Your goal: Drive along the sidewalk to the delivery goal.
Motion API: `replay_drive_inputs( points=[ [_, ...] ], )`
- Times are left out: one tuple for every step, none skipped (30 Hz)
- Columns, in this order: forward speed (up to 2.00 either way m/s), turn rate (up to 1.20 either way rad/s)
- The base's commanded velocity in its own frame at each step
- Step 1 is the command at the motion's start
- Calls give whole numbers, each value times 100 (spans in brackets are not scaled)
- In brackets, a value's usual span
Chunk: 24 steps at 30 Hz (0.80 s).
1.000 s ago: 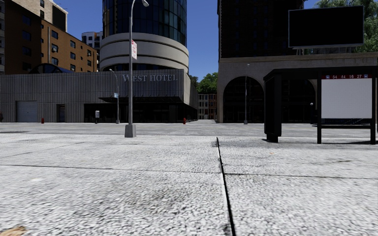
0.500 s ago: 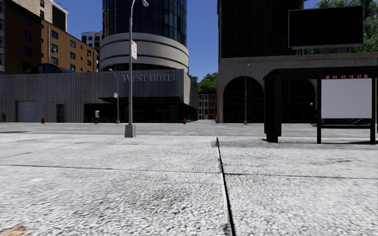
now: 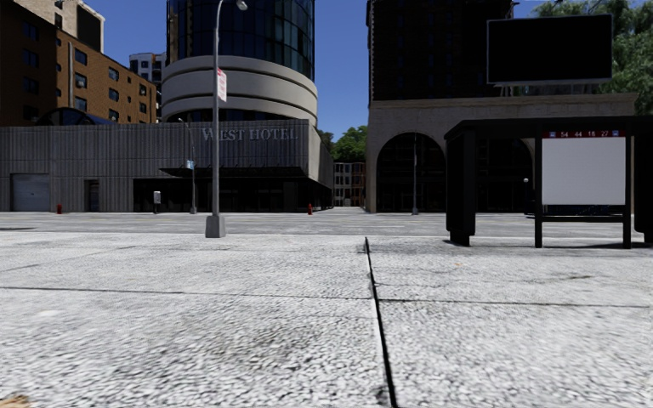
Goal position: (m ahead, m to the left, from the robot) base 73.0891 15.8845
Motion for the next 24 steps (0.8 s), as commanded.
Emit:
replay_drive_inputs(
  points=[
    [5, -31],
    [11, -33],
    [11, -33],
    [21, -42],
    [33, -47],
    [65, -48],
    [65, -48],
    [92, -49],
    [102, -49],
    [106, -49],
    [106, -49],
    [107, -49],
    [107, -49],
    [107, -49],
    [107, -49],
    [107, -49],
    [107, -49],
    [107, -49],
    [107, -49],
    [107, -49],
    [108, -49],
    [108, -49],
    [108, -49],
    [108, -49]
  ],
)
